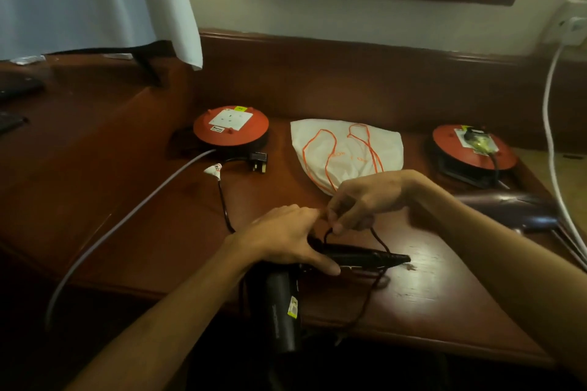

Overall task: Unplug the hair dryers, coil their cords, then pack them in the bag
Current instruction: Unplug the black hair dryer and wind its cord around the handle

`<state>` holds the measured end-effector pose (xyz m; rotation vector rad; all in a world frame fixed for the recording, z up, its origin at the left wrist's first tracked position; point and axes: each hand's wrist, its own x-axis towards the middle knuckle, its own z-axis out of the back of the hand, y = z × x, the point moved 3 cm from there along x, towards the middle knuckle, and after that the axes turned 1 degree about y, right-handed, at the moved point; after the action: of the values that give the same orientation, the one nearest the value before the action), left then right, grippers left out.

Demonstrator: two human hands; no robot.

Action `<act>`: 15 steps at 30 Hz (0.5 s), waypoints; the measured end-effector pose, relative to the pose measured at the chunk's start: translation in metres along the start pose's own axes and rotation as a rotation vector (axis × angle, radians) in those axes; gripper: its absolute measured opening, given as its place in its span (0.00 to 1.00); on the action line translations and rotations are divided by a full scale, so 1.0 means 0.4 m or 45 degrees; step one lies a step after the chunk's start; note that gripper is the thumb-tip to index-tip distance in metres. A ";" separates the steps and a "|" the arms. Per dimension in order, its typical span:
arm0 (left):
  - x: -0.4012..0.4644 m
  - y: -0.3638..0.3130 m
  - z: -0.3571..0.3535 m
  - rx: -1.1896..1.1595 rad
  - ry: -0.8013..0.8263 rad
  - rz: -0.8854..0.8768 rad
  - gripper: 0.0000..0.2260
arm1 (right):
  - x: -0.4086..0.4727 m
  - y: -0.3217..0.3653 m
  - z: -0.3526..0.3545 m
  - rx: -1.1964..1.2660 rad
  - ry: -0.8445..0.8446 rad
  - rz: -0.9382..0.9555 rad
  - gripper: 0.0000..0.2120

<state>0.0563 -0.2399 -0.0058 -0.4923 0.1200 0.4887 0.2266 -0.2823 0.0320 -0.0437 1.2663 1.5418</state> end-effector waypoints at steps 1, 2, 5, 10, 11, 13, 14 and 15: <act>0.009 0.005 0.002 0.064 -0.002 0.021 0.36 | -0.006 0.020 -0.003 -0.072 0.015 0.021 0.14; 0.013 0.008 0.005 0.060 0.000 0.027 0.36 | -0.012 0.037 -0.006 -0.126 0.010 0.042 0.12; 0.004 0.005 0.014 -0.053 0.008 -0.017 0.22 | -0.034 0.053 -0.015 -0.140 -0.078 0.114 0.08; -0.007 0.012 0.023 -0.261 -0.041 -0.116 0.13 | -0.065 0.034 -0.014 -0.169 -0.386 0.229 0.07; -0.008 0.018 0.025 -0.285 -0.054 -0.108 0.14 | -0.074 0.019 -0.004 -0.195 -0.464 0.194 0.07; -0.010 0.030 0.026 -0.304 -0.075 -0.066 0.16 | -0.101 -0.022 0.020 -0.239 -0.675 0.042 0.12; -0.012 0.034 0.027 -0.309 -0.092 -0.046 0.18 | -0.118 -0.043 0.030 -0.225 -0.773 -0.022 0.15; -0.011 0.038 0.027 -0.315 -0.106 -0.030 0.19 | -0.134 -0.057 0.031 -0.201 -0.826 -0.038 0.17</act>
<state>0.0452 -0.2248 -0.0017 -0.7135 -0.0268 0.5025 0.2720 -0.3135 0.0543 0.3121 0.6271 1.4590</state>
